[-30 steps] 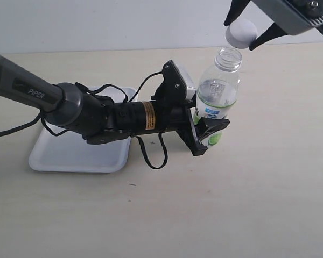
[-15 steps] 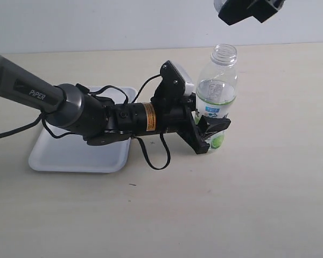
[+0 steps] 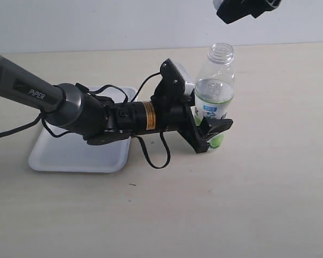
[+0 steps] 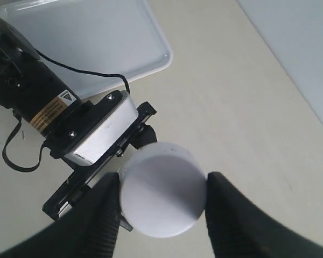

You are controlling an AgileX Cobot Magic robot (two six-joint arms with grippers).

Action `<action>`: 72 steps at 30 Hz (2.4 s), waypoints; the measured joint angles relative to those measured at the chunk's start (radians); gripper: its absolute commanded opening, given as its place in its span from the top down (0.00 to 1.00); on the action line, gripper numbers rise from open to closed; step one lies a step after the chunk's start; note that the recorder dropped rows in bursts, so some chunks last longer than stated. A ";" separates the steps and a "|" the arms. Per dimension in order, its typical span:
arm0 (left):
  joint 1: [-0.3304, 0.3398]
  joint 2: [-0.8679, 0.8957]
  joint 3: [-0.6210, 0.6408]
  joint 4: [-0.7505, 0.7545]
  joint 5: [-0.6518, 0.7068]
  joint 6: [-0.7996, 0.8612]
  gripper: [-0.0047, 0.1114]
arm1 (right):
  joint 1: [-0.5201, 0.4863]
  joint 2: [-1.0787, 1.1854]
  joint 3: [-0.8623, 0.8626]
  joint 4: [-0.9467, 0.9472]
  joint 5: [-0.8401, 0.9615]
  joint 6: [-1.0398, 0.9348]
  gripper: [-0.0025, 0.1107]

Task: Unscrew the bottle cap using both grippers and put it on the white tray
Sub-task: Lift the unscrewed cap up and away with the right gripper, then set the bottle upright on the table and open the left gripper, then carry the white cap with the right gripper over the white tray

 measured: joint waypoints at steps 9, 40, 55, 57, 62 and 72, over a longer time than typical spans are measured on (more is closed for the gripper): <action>0.032 -0.032 0.000 0.046 0.088 -0.038 0.32 | 0.000 0.000 0.000 0.069 -0.044 0.000 0.98; 0.243 -0.130 0.000 0.616 -0.100 -0.538 0.37 | 0.000 0.000 0.000 0.338 -0.075 -0.002 0.98; 0.353 -0.141 0.000 0.676 -0.182 -0.653 0.96 | 0.002 0.088 0.000 0.478 -0.074 -0.063 0.98; 0.378 -0.151 0.000 0.676 -0.182 -0.687 0.96 | 0.017 0.103 0.000 0.487 -0.083 -0.071 0.98; 0.455 -0.173 0.045 0.647 -0.153 -0.723 0.96 | 0.091 0.166 0.000 0.487 -0.125 -0.075 0.98; 0.599 -0.257 0.220 0.416 0.017 -0.634 0.96 | 0.223 0.292 0.000 0.412 -0.192 -0.061 0.98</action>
